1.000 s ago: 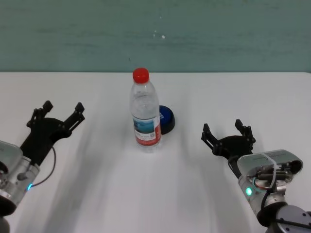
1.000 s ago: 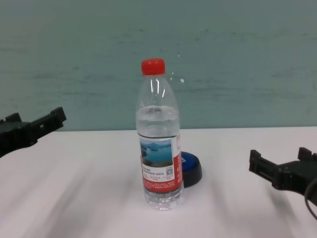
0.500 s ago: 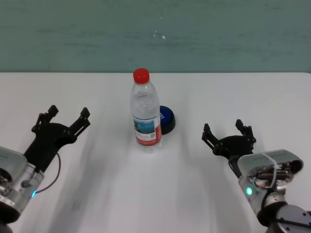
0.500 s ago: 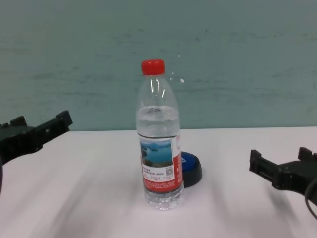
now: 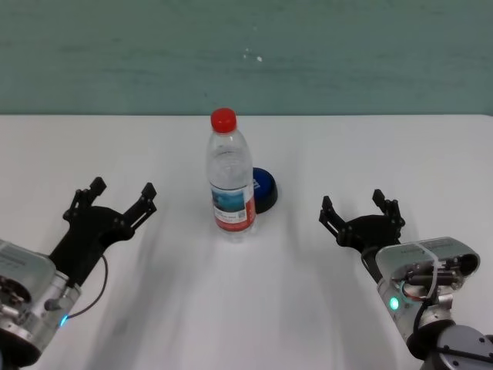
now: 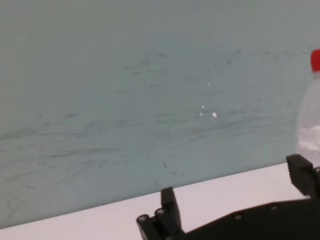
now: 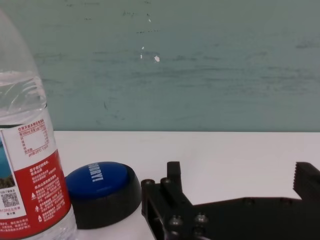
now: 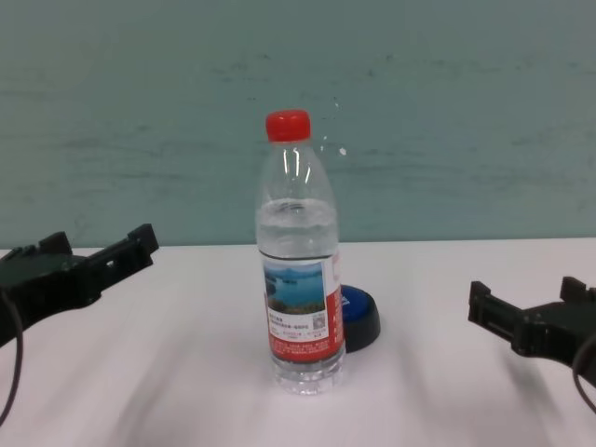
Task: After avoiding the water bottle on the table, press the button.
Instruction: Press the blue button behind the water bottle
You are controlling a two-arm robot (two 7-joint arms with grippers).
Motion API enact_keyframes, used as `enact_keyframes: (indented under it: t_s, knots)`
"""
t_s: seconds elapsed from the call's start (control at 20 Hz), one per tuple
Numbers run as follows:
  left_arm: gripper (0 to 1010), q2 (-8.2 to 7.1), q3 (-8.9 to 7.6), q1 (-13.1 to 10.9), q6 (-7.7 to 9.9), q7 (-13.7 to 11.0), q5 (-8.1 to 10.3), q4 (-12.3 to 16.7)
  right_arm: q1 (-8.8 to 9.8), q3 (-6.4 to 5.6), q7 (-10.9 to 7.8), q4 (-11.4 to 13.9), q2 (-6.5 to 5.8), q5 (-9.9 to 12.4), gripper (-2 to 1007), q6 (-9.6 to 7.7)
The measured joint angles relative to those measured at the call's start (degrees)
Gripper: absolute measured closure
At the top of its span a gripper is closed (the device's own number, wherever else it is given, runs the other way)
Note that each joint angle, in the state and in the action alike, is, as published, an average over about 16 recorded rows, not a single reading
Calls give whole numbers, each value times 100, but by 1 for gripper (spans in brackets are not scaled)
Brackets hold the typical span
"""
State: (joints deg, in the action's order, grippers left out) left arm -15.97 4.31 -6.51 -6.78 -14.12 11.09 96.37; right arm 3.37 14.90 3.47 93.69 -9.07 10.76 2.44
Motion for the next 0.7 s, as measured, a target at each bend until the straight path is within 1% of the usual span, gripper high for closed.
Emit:
enact_keyframes:
  t_s: [0.35,0.7]
  knots:
    - [0,-7,28,-42,-11,-4,-30,25,3,-13,-14,13,-4,-6,1,-7]
    - [0,-5,23,-39,-14,-3,-26,22,6,-117,-88,122,-30,-69,1,-97]
